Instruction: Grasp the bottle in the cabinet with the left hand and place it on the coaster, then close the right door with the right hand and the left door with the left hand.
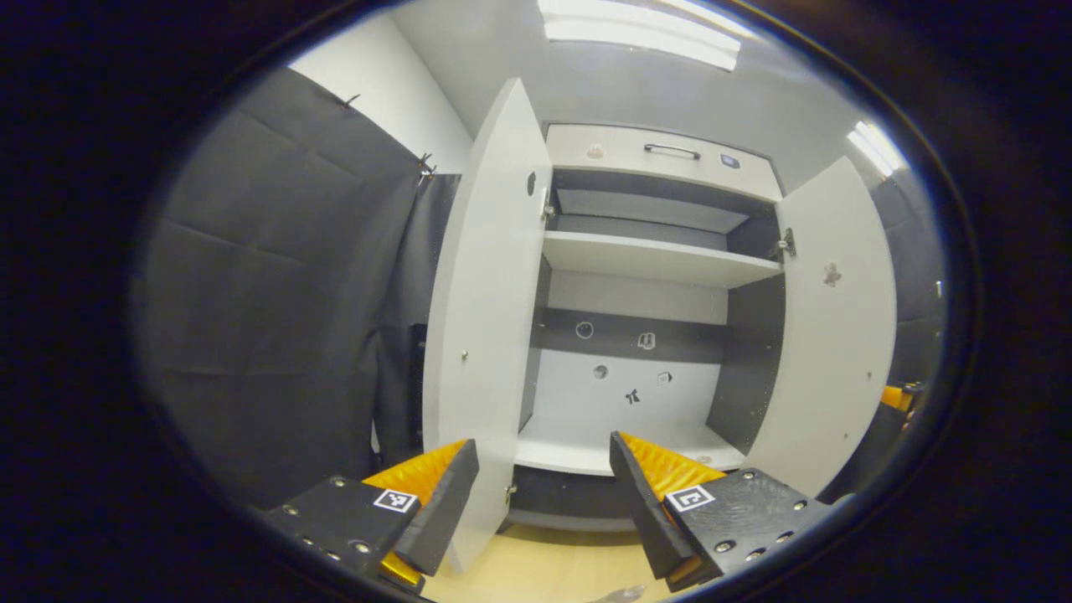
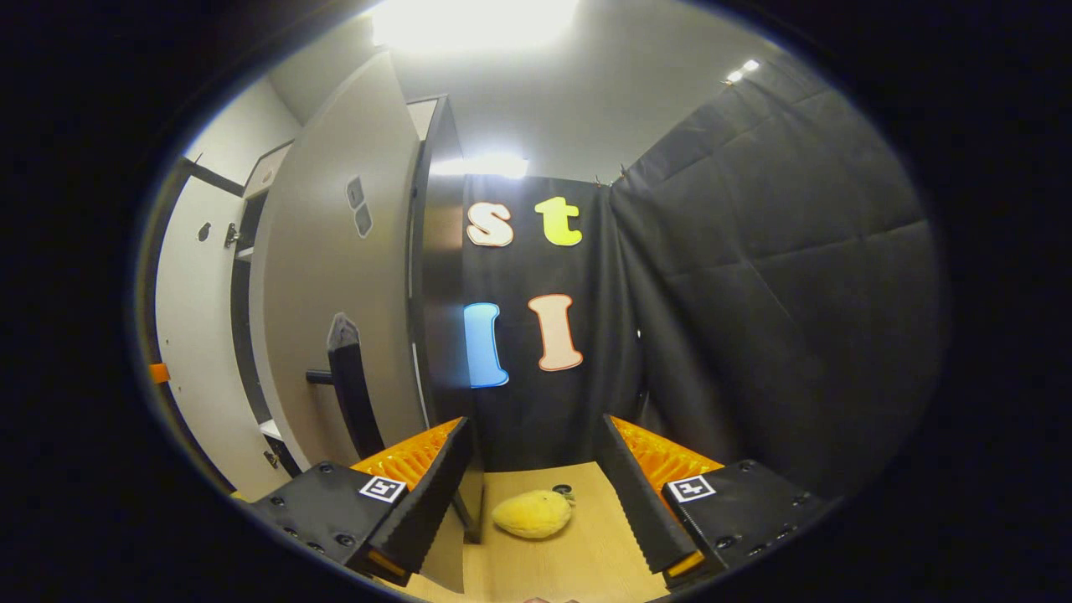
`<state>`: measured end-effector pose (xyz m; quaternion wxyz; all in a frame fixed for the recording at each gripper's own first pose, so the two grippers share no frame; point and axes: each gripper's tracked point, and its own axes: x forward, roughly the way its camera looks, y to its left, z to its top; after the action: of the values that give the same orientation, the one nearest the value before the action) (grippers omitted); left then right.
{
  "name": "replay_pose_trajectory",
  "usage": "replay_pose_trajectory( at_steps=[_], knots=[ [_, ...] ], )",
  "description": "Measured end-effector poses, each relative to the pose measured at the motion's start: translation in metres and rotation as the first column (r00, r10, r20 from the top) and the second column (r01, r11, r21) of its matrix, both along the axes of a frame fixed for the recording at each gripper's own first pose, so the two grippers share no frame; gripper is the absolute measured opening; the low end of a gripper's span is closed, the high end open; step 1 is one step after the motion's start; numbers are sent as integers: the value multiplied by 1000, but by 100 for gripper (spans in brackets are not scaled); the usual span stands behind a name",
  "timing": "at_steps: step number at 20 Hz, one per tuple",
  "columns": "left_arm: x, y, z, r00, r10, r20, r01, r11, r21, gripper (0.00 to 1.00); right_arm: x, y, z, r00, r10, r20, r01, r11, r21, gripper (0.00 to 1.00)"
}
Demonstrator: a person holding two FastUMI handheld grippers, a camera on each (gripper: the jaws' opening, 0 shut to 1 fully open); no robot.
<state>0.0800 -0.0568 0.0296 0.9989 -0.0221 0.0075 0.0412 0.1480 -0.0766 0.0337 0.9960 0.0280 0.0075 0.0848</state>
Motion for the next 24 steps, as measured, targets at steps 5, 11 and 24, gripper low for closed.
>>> replay_pose_trajectory(
  at_steps=[5,11,24],
  knots=[
    [0,-17,-10,1000,-7,-11,7,1000,-15,96,21,4,-3,994,62,-90,-59,997,39,96],
    [11,-32,-29,994,-96,-42,94,994,-55,96,22,29,6,990,102,-96,-100,995,23,98],
    [14,-16,-43,962,-270,-41,266,960,-85,92,-5,67,-14,986,-10,-168,-2,998,-69,95]
  ],
)
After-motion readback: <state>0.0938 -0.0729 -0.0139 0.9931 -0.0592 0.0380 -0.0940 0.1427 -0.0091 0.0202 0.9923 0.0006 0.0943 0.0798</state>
